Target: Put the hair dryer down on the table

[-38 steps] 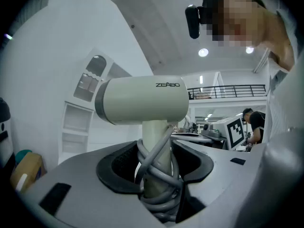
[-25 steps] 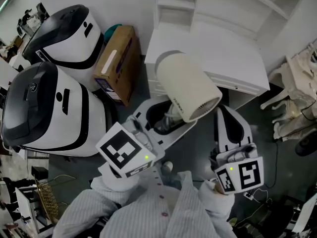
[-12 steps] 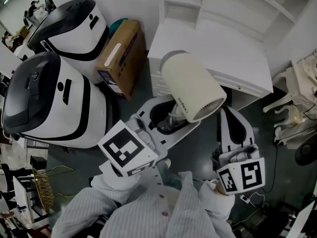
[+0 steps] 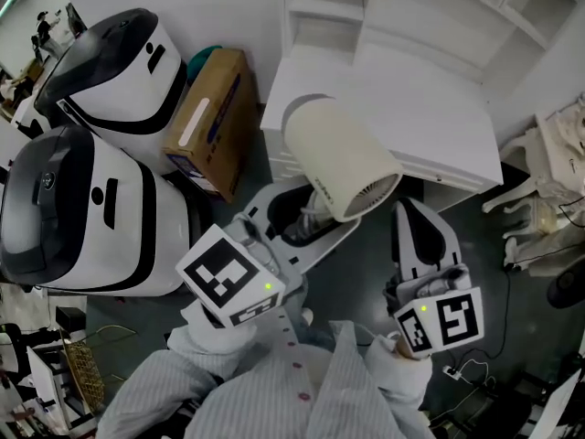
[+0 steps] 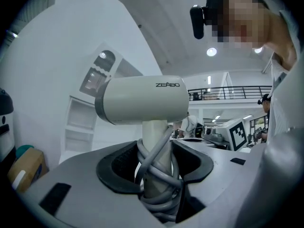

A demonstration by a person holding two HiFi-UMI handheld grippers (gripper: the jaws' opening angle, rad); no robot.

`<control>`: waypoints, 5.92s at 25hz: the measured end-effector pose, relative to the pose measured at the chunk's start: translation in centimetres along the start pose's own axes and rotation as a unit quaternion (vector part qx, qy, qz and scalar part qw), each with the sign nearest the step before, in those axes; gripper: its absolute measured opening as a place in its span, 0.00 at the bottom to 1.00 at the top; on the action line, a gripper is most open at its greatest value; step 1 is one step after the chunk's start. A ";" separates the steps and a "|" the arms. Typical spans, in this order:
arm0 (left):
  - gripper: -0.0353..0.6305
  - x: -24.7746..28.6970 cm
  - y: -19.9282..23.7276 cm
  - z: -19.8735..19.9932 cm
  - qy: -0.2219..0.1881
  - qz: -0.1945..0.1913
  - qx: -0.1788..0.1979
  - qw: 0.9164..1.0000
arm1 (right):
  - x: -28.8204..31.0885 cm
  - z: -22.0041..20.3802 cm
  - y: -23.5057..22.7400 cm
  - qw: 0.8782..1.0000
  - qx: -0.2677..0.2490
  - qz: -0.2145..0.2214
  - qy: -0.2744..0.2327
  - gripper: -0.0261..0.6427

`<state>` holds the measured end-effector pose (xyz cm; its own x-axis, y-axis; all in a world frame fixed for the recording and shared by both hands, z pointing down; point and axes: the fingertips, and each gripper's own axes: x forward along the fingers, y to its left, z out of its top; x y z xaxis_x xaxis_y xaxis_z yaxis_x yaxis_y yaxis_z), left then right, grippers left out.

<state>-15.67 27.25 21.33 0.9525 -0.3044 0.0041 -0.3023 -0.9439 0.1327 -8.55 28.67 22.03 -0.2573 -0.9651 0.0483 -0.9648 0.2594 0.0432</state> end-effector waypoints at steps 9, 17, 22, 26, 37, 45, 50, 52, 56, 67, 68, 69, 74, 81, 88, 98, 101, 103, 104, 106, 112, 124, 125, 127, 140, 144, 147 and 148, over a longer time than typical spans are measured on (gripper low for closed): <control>0.38 4.8 8.5 1.7 0.003 -0.005 0.005 1.000 | 8.2 0.7 -4.6 1.000 -0.004 -0.015 -0.002 0.06; 0.38 6.9 13.3 2.4 0.000 -0.020 0.011 1.000 | 12.8 0.8 -6.8 0.999 -0.003 -0.038 -0.009 0.06; 0.38 7.8 15.2 2.0 0.006 -0.028 0.008 1.000 | 14.5 0.2 -8.0 0.999 0.003 -0.048 0.003 0.06; 0.38 8.5 16.7 1.9 0.009 -0.027 0.001 1.000 | 16.2 -0.1 -8.6 0.999 0.005 -0.044 0.009 0.06; 0.38 13.2 21.5 2.2 0.004 -0.011 -0.009 1.000 | 21.2 -0.5 -13.3 1.000 0.009 -0.025 0.010 0.06; 0.38 20.9 24.6 3.1 -0.002 0.000 -0.007 1.000 | 25.0 0.0 -21.0 1.000 0.002 -0.018 0.011 0.06; 0.38 25.6 26.8 4.0 -0.001 0.029 -0.012 1.000 | 27.7 0.5 -25.9 1.000 0.004 0.009 0.015 0.06; 0.38 27.0 27.6 4.3 -0.001 0.042 -0.011 0.999 | 28.8 0.6 -27.4 1.000 0.005 0.022 0.015 0.06; 0.38 29.4 28.9 4.5 -0.007 0.063 -0.017 0.998 | 30.4 0.6 -30.0 0.999 0.003 0.046 0.013 0.06; 0.38 31.6 31.2 3.9 0.001 0.109 -0.021 0.994 | 33.7 0.1 -32.3 0.996 -0.003 0.092 0.022 0.06; 0.38 31.7 31.4 4.2 0.001 0.109 -0.021 0.994 | 33.9 0.3 -32.4 0.995 -0.002 0.092 0.022 0.06; 0.38 31.9 31.6 4.4 0.002 0.107 -0.021 0.994 | 34.1 0.4 -32.5 0.996 -0.001 0.092 0.022 0.06; 0.38 33.4 32.8 4.5 0.016 0.100 -0.009 0.995 | 35.0 0.7 -33.7 0.997 0.004 0.080 0.021 0.06; 0.38 34.9 34.2 2.8 0.051 0.085 -0.009 0.995 | 35.5 -0.5 -35.0 0.997 0.016 0.061 0.032 0.06; 0.38 37.5 35.1 0.6 0.092 0.059 0.013 0.994 | 35.6 -2.0 -36.5 0.998 0.033 0.044 0.041 0.06; 0.38 40.3 36.7 -5.5 0.183 0.026 0.033 0.982 | 34.8 -6.4 -38.4 0.994 0.072 0.012 0.082 0.06; 0.38 41.2 36.7 -7.4 0.205 0.012 0.035 0.978 | 34.6 -7.7 -38.9 0.992 0.081 0.006 0.094 0.06; 0.38 41.7 36.7 -8.5 0.217 0.004 0.035 0.976 | 34.6 -8.5 -38.9 0.991 0.085 0.004 0.102 0.06; 0.38 41.9 36.7 -9.1 0.222 0.000 0.034 0.974 | 34.6 -9.0 -38.9 0.990 0.088 0.003 0.106 0.06; 0.38 42.2 36.8 -10.4 0.234 -0.008 0.028 0.972 | 34.5 -9.9 -38.9 0.989 0.095 0.001 0.114 0.06; 0.38 43.0 37.5 -14.9 0.279 -0.019 0.014 0.960 | 34.0 -12.9 -38.8 0.983 0.116 -0.002 0.140 0.06; 0.38 43.7 38.6 -24.2 0.393 -0.042 0.028 0.918 | 33.4 -16.7 -39.2 0.975 0.153 -0.014 0.159 0.06; 0.38 43.7 38.5 -24.9 0.402 -0.045 0.032 0.914 | 33.3 -16.9 -39.3 0.975 0.156 -0.016 0.159 0.06; 0.38 43.7 38.3 -26.0 0.414 -0.051 0.036 0.908 | 33.1 -17.3 -39.2 0.973 0.161 -0.019 0.162 0.06; 0.38 43.5 37.6 -31.1 0.481 -0.072 0.062 0.871 | 32.1 -19.4 -39.3 0.967 0.181 -0.027 0.176 0.06; 0.38 43.6 37.5 -32.1 0.493 -0.077 0.065 0.864 | 32.0 -19.8 -39.6 0.966 0.181 -0.025 0.181 0.06; 0.38 43.5 37.3 -32.9 0.502 -0.078 0.061 0.859 | 32.2 -20.0 -39.7 0.965 0.182 -0.023 0.185 0.06; 0.38 43.5 37.3 -33.2 0.506 -0.077 0.064 0.857 | 32.2 -20.0 -39.7 0.965 0.182 -0.023 0.186 0.06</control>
<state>15.71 -16.94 59.39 0.5059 0.0314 0.8620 -0.1095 -0.9889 0.1002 22.59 -12.05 41.86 -0.2420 -0.8780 0.4129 -0.9474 0.1220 -0.2959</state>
